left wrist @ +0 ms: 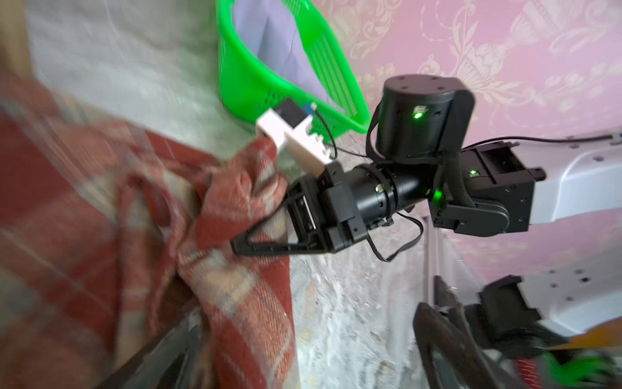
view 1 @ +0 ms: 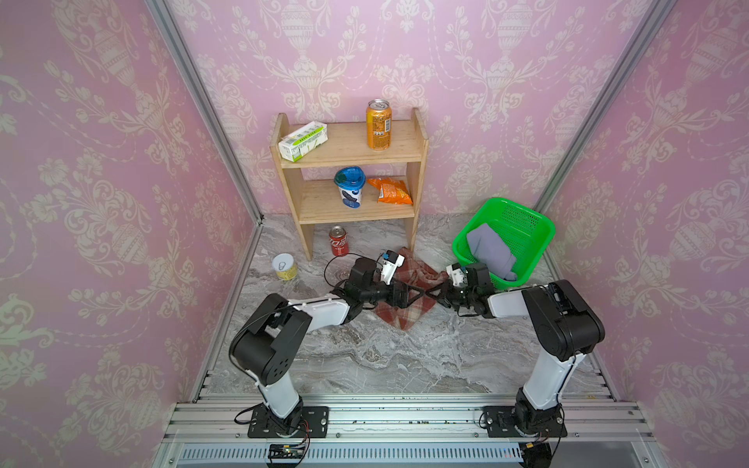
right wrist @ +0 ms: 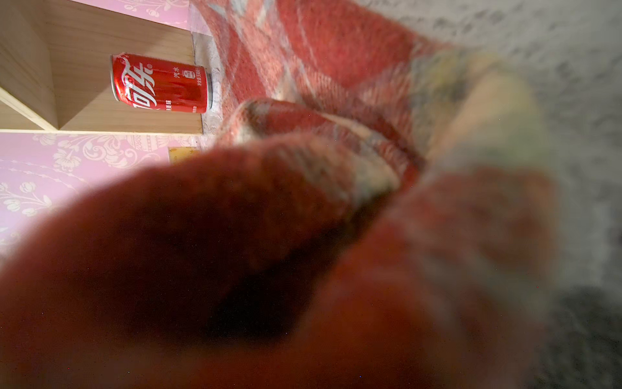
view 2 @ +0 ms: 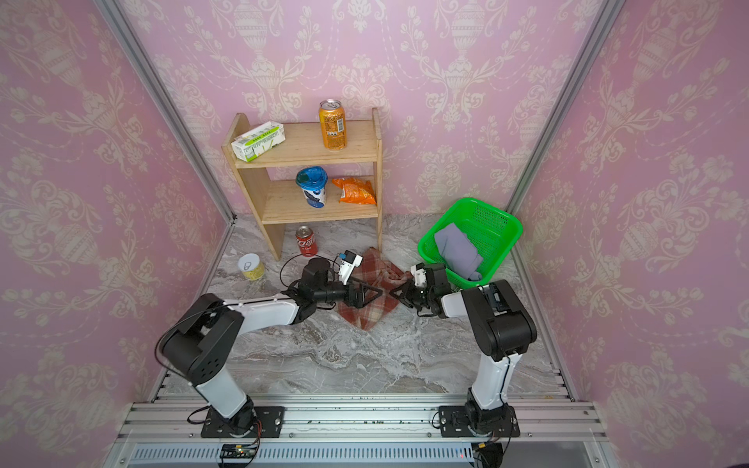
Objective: Roll up the skirts
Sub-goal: Roll the skirt at the center of the board.
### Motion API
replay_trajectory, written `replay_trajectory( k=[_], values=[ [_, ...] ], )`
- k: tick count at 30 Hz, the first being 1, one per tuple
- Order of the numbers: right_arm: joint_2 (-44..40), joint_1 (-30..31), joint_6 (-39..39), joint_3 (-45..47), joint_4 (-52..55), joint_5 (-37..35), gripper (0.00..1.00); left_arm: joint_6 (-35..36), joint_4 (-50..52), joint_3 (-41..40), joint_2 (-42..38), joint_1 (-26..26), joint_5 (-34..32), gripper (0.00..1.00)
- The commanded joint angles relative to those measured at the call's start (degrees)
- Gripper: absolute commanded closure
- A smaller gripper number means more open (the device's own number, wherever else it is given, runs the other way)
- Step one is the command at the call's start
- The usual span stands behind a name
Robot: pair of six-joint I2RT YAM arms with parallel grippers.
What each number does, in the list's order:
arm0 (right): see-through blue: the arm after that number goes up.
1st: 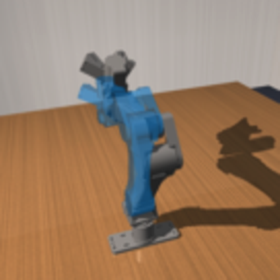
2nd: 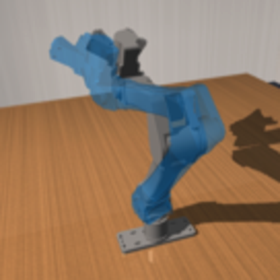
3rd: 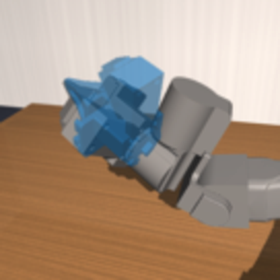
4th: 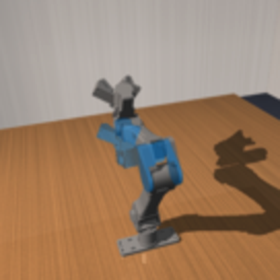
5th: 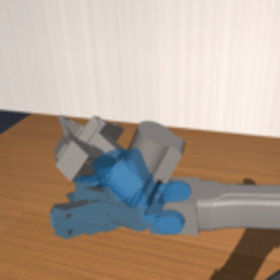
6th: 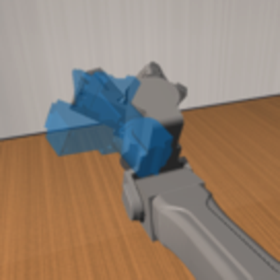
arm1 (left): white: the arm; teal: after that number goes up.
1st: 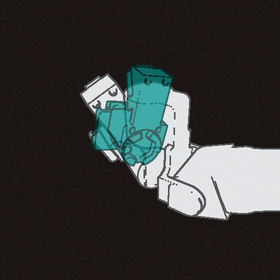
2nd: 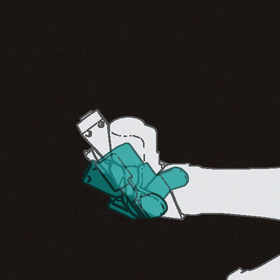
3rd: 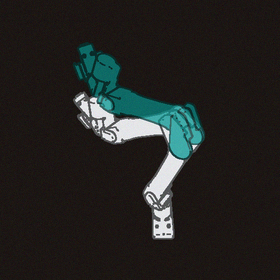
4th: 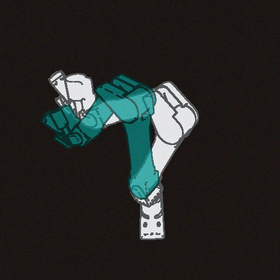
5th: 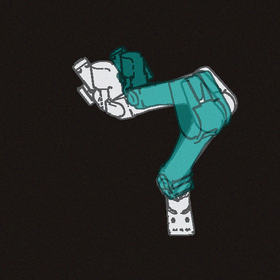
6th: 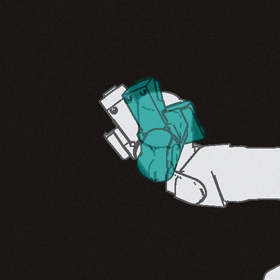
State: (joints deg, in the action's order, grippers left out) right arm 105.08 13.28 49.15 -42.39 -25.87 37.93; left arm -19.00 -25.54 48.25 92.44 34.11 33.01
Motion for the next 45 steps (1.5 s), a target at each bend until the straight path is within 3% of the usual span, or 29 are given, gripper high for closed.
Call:
replay_trajectory(
  k=[1,6,11,13,19,26,29,30,32,33,34,36,38,45],
  values=[
    [-1.7,-0.1,-1.2,0.3,4.3,-1.5,0.92,27.6,17.6,0.9,-7.9,7.1,-17.9,0.01],
    [-3.9,-0.1,-2.2,0.0,8.2,-1.3,0.93,44.6,19.7,-1.7,-9.4,16.1,-29.1,0.01],
    [-6.4,-0.1,-2.6,0.8,10.2,-1.6,0.94,55.5,23.9,2.5,-1.2,22.4,-40.1,0.01],
    [-7.4,-0.4,-2.9,1.2,11.0,-1.5,0.94,57.1,24.3,4.3,1.4,23.3,-42.4,0.01],
    [-10.4,-1.3,-4.1,2.6,13.1,-1.2,0.94,57.9,24.1,7.5,6.5,24.1,-41.6,0.01],
    [-14.5,-2.9,-6.3,4.5,16.9,-0.1,0.94,56.7,24.7,13.0,16.5,24.4,-51.6,0.06],
    [-16.5,-4.7,-7.3,5.4,18.8,0.7,0.94,55.2,28.9,16.0,19.8,24.4,-51.8,0.2],
    [-17.1,-5.4,-7.8,5.6,19.6,1.0,0.94,54.4,29.9,16.9,20.8,24.4,-52.4,0.32],
    [-18.2,-6.4,-8.7,5.8,21.3,1.4,0.9,53.0,30.8,18.3,22.2,24.4,-54.3,0.64],
    [-18.6,-7.0,-9.1,6.0,21.8,1.9,0.84,52.5,31.1,18.8,22.5,24.4,-54.9,0.77],
    [-19.1,-7.4,-9.3,6.3,22.1,2.3,0.73,52.2,31.3,19.1,22.6,24.4,-54.9,0.83],
    [-20.2,-8.7,-9.5,7.0,22.5,2.5,0.47,50.9,31.5,19.5,21.6,24.4,-52.8,0.88],
    [-21.6,-10.0,-9.6,7.8,22.4,2.8,0.35,48.0,32.0,19.8,19.7,23.8,-48.9,0.89],
    [-27.7,-13.1,-9.7,11.1,23.2,3.7,0.28,30.1,32.5,22.3,14.7,16.1,-16.4,0.89]
  ],
)
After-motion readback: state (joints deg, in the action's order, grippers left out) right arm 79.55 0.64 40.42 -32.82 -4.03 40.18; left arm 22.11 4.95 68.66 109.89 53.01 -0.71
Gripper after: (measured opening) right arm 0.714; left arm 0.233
